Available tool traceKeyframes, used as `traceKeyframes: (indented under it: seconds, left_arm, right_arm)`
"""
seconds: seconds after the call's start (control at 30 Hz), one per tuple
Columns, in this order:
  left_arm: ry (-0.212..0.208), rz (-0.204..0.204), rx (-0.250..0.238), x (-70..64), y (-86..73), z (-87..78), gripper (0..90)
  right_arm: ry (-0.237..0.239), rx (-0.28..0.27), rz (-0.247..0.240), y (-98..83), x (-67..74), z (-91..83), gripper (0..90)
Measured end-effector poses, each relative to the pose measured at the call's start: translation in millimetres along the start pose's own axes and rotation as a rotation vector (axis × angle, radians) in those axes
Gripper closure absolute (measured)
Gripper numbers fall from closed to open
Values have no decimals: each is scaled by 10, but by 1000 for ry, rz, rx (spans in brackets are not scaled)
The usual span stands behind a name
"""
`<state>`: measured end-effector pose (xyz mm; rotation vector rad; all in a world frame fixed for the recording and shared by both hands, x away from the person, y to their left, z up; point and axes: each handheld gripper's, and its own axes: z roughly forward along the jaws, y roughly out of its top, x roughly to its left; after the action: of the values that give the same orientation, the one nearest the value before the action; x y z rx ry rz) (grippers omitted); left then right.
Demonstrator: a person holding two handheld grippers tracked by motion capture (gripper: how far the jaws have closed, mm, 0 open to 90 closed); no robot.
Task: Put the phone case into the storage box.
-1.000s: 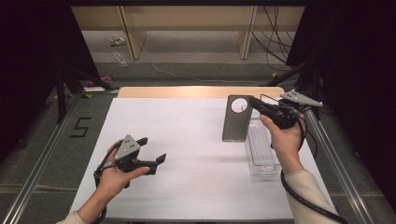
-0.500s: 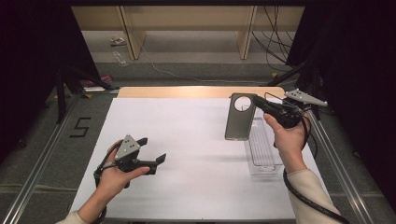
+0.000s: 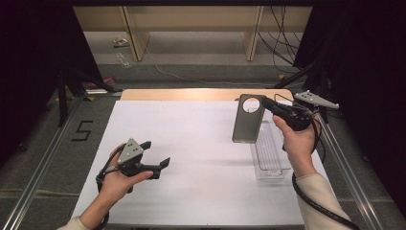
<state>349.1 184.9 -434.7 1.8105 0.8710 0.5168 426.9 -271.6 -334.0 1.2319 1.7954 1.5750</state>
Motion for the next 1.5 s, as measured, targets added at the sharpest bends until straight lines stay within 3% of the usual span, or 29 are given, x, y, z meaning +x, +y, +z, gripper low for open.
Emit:
traceKeyframes:
  seconds: [1.5]
  left_arm:
    - [10,-16,-4,16,-4,6,91]
  right_arm:
    - [-35,-43,38,77,-176,-157,855]
